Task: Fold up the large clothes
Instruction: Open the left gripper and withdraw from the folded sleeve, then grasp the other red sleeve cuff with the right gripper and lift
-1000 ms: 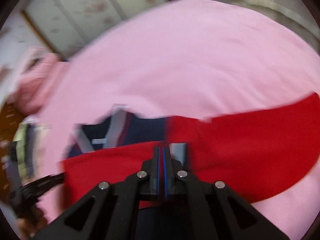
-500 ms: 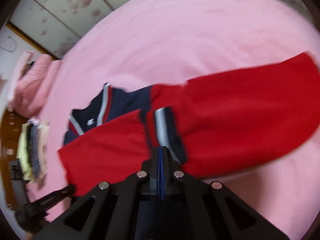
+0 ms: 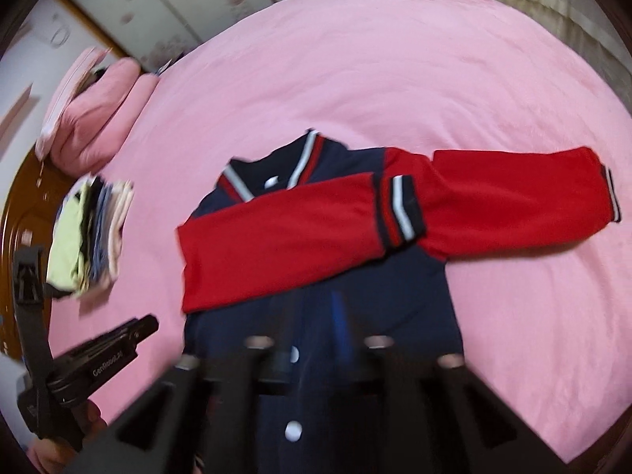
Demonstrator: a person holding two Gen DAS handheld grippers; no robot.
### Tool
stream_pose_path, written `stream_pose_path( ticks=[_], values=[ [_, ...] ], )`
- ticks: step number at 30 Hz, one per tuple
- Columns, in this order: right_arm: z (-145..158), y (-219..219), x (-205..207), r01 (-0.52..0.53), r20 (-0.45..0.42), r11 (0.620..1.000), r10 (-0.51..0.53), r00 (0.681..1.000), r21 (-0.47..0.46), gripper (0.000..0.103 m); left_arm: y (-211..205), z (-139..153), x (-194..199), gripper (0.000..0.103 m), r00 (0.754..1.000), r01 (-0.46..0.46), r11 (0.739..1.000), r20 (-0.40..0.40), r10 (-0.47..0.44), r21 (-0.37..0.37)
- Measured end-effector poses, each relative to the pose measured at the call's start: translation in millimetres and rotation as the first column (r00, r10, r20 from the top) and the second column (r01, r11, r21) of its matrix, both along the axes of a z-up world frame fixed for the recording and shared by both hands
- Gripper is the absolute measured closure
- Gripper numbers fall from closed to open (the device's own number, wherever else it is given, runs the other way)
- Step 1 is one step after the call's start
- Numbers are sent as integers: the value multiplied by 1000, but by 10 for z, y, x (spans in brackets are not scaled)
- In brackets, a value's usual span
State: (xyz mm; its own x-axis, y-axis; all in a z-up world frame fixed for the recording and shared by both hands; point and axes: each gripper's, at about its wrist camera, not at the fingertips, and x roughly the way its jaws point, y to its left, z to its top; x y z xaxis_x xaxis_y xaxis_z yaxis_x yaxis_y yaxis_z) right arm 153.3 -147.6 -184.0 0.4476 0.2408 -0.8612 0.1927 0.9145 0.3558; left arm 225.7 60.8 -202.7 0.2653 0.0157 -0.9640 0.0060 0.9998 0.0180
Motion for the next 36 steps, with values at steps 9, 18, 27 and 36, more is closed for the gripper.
stream_pose_path(
  ticks=[9, 18, 27, 36],
  values=[
    [206, 181, -400, 16, -2, 999, -16, 1000, -50, 7, -3, 139, -423, 9, 997, 64, 998, -44, -65, -27],
    [210, 161, -621, 97, -2, 995, -98, 995, -20, 7, -87, 123, -576, 9, 988, 137, 988, -68, -142, -71],
    [79, -181, -901, 189, -23, 982, -189, 982, -8, 7, -328, -17, -684, 9, 978, 164, 983, -117, -173, -82],
    [-197, -1023, -1036, 333, -82, 938, -326, 942, 92, 7, -1004, -43, -708, 9, 968, 187, 978, -152, -199, -90]
  ],
)
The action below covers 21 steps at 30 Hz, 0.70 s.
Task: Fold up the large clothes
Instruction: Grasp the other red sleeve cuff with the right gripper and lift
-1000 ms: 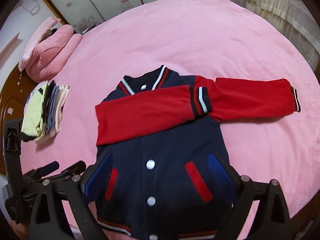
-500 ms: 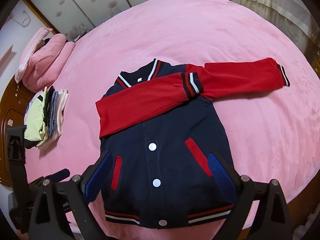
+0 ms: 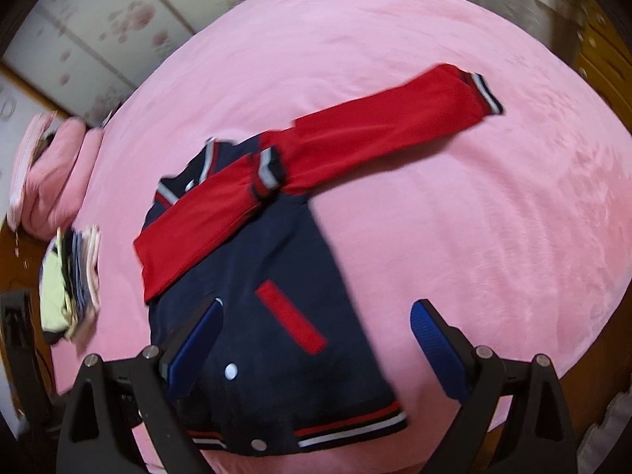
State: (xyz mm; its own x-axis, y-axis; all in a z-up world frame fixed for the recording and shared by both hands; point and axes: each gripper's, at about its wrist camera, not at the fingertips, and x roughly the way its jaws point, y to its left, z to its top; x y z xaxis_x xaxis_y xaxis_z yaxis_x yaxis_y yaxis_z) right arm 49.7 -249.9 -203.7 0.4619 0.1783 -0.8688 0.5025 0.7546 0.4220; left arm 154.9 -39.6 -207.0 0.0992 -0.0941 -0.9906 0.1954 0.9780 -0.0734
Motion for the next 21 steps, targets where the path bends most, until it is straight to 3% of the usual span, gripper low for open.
stream_pose_path(
  ticks=[7, 15, 18, 21],
  values=[
    [-190, -915, 20, 96, -17, 986, -95, 995, 139, 7, -773, -19, 61, 9, 1000, -17, 1000, -22, 17, 11],
    [-500, -1983, 207, 192, -48, 956, -186, 981, 223, 7, -1718, -130, 296, 9, 998, -44, 999, -44, 44, -13],
    [-702, -2280, 288, 239, -60, 931, -231, 971, 275, 15, -2046, -220, 403, 9, 997, -40, 999, -62, 40, -5],
    [-912, -2484, 366, 274, -79, 907, -263, 962, 318, 35, -2254, -278, 506, 9, 997, -23, 1000, -67, 24, 10]
  ],
)
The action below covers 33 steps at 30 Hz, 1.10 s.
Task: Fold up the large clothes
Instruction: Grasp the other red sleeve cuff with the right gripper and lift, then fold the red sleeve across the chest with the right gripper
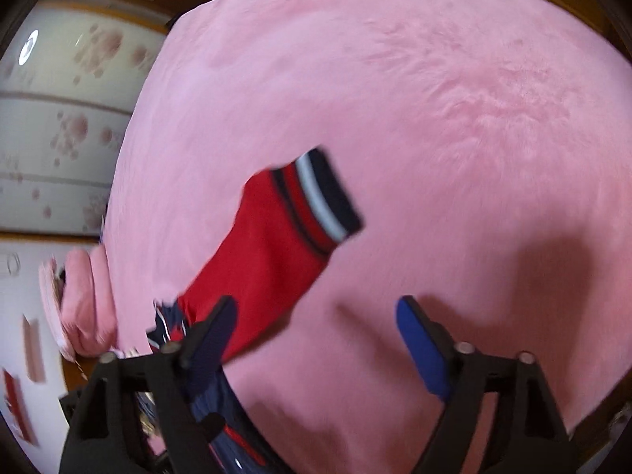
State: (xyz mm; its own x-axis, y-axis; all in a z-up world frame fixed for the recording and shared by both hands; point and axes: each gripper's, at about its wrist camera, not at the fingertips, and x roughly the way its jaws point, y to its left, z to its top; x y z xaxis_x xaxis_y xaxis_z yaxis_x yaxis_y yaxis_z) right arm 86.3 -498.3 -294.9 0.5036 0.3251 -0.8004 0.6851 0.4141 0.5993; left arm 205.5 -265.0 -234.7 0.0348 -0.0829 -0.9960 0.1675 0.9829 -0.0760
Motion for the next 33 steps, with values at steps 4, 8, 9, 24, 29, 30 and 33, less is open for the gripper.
stream_pose_path(
  ticks=[4, 8, 9, 24, 29, 30, 33],
  values=[
    [-274, -143, 100, 14, -8, 998, -14, 1000, 61, 56, -185, -66, 124, 9, 1000, 16, 1000, -6, -16, 10],
    [-429, -196, 155, 42, 20, 994, -44, 999, 105, 56, -280, -136, 227, 9, 1000, -10, 1000, -10, 10, 28],
    [-460, -197, 170, 47, 25, 992, -50, 998, 113, 56, -293, -161, 243, 9, 1000, -23, 999, -18, 24, 27],
    [15, -25, 191, 63, 181, 997, -56, 982, -34, 96, -110, 70, 135, 9, 994, -105, 994, 22, 106, -42],
    [440, 144, 288, 69, 267, 989, -31, 963, -134, 96, 280, 262, 67, 9, 987, -132, 990, 87, 137, -57],
    [567, 219, 311, 72, 289, 985, -24, 957, -158, 96, 392, 285, 45, 9, 985, -135, 989, 97, 140, -57],
    [887, 430, 386, 81, 348, 974, -3, 937, -210, 96, 731, 370, 27, 9, 981, -148, 987, 116, 155, -62]
  ],
)
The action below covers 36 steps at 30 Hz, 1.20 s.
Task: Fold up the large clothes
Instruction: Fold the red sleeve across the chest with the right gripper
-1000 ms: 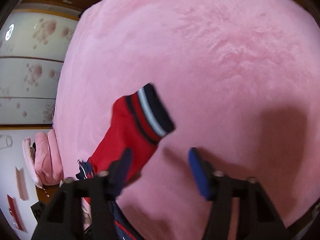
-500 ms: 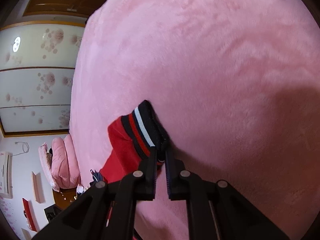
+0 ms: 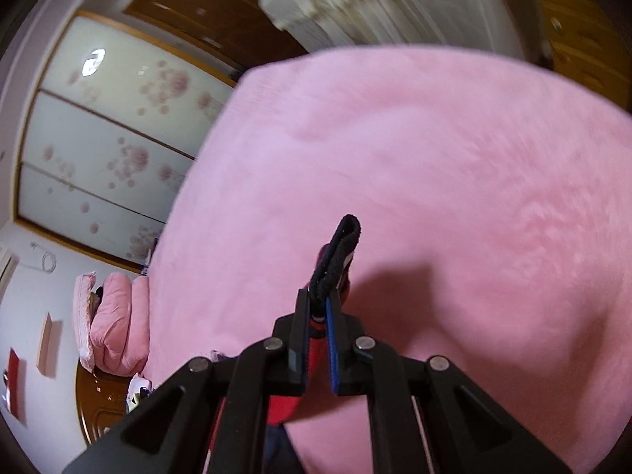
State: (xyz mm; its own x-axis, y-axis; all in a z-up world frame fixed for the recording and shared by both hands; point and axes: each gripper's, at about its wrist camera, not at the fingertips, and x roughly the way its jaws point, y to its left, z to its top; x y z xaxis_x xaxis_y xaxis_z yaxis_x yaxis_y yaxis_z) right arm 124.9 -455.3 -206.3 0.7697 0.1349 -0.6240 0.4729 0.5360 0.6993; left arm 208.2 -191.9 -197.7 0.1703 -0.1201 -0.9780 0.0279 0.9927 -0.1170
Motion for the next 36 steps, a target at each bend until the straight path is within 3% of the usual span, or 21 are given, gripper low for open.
stream_pose_path(
  ticks=[7, 15, 19, 20, 24, 26, 28, 32, 36],
  values=[
    [534, 957, 338, -83, 135, 990, 99, 986, -115, 96, 1174, 172, -35, 9, 997, -62, 998, 39, 63, -21],
    [426, 2459, 887, -276, 161, 959, 282, 946, -60, 96, 2406, 183, -38, 9, 993, -97, 994, 70, 94, 51],
    [248, 3182, 1140, -405, 79, 913, 407, 910, -46, 96, 2867, 126, -57, 9, 986, -151, 988, 69, 148, 42],
    [157, 3372, 1210, -441, 25, 896, 442, 897, -45, 96, 2958, 92, -57, 9, 985, -164, 986, 69, 161, 41],
    [-181, 3928, 1457, -583, -151, 811, 572, 806, -41, 92, 3277, -31, -88, 9, 976, -211, 977, 70, 207, 43],
    [-291, 4071, 1480, -627, -176, 779, 616, 768, -10, 91, 3379, -86, -110, 9, 973, -225, 973, 63, 222, 52],
    [-331, 4124, 1443, -637, -182, 771, 625, 759, -11, 89, 3418, -113, -140, 9, 971, -236, 970, 58, 233, 52],
    [-234, 4150, 1357, -642, -224, 756, 609, 761, -126, 81, 3436, -134, -154, 9, 970, -242, 970, 48, 240, 34],
    [-291, 3998, 1310, -631, -230, 761, 594, 771, -152, 81, 3287, -85, -93, 9, 977, -203, 979, 68, 204, -27]
  ],
)
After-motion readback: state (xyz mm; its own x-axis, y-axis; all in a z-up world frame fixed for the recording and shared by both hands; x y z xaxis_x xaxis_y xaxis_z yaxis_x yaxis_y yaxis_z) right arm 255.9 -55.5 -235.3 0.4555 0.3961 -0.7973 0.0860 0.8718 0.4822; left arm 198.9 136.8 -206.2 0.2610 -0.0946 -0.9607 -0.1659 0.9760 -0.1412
